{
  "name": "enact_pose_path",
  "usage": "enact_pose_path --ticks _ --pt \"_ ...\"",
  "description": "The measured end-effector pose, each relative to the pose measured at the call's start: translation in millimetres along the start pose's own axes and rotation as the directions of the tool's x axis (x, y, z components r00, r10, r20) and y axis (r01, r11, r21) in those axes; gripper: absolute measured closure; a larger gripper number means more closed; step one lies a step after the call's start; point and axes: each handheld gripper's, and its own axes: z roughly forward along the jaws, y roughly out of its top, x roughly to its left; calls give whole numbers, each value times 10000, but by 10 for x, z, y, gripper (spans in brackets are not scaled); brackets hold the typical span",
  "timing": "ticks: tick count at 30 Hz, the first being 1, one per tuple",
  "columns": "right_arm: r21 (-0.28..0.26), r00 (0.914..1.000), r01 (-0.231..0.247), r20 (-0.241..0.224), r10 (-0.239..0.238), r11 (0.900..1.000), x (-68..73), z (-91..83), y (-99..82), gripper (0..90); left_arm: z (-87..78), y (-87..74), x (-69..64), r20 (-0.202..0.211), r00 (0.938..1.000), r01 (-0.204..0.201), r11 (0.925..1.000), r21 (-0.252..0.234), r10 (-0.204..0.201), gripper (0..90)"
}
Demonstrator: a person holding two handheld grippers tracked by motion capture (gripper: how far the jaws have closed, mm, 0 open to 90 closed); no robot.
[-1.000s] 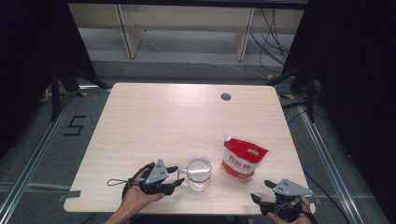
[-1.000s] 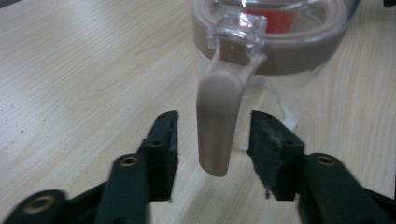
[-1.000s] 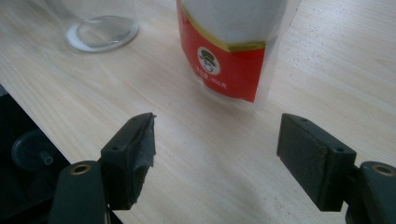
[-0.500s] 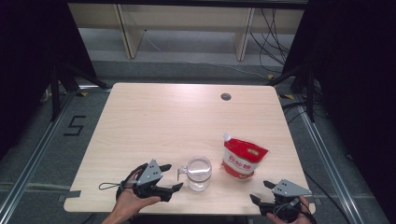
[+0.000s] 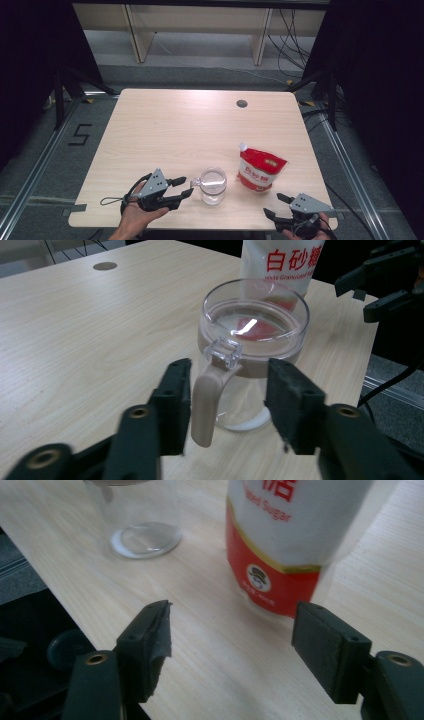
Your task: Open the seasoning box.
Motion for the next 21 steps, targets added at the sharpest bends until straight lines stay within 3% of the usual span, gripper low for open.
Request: enact_pose_path --ticks 1,2,3,4,7,9,10,14,16,21 --pt "29 9995 -270 -151 271 9996 37 3 3 342 3 9 -7 45 9999 108 9997 -213 -107 681" --pt "35 9998 -135 -126 135 9999 44 3 11 345 -10 31 -5 -8 10000 -100 9998 -169 100 733" --pt "-49 9995 304 -19 -305 9995 25 8 20 349 -2 48 -6 39 9998 -186 9996 -232 187 769" --pt "50 9999 73 -119 -72 10000 59 5 25 351 -4 64 -16 13 9997 -251 9995 -177 251 796" --pt "-16 9995 274 -179 -275 9996 58 10 41 360 20 84 -27 65 9987 -506 9983 -297 509 855" --pt "-84 9994 330 -129 -331 9994 74 -3 52 374 42 98 -39 -67 9985 -537 9984 -201 536 873" --pt "-346 9981 579 -193 -586 9977 71 8 62 381 61 103 -39 -69 9989 -467 9986 -257 465 880" --pt "-299 9971 748 -86 -751 9968 81 17 69 385 98 168 18 -44 9992 -393 9989 -259 392 890" --pt "-296 9974 713 -40 -715 9970 86 22 69 385 126 176 17 -18 9999 -150 9995 -287 150 891" --pt "-313 9975 695 -74 -697 9971 91 32 71 386 175 183 29 2 9998 -208 9997 -144 208 891"
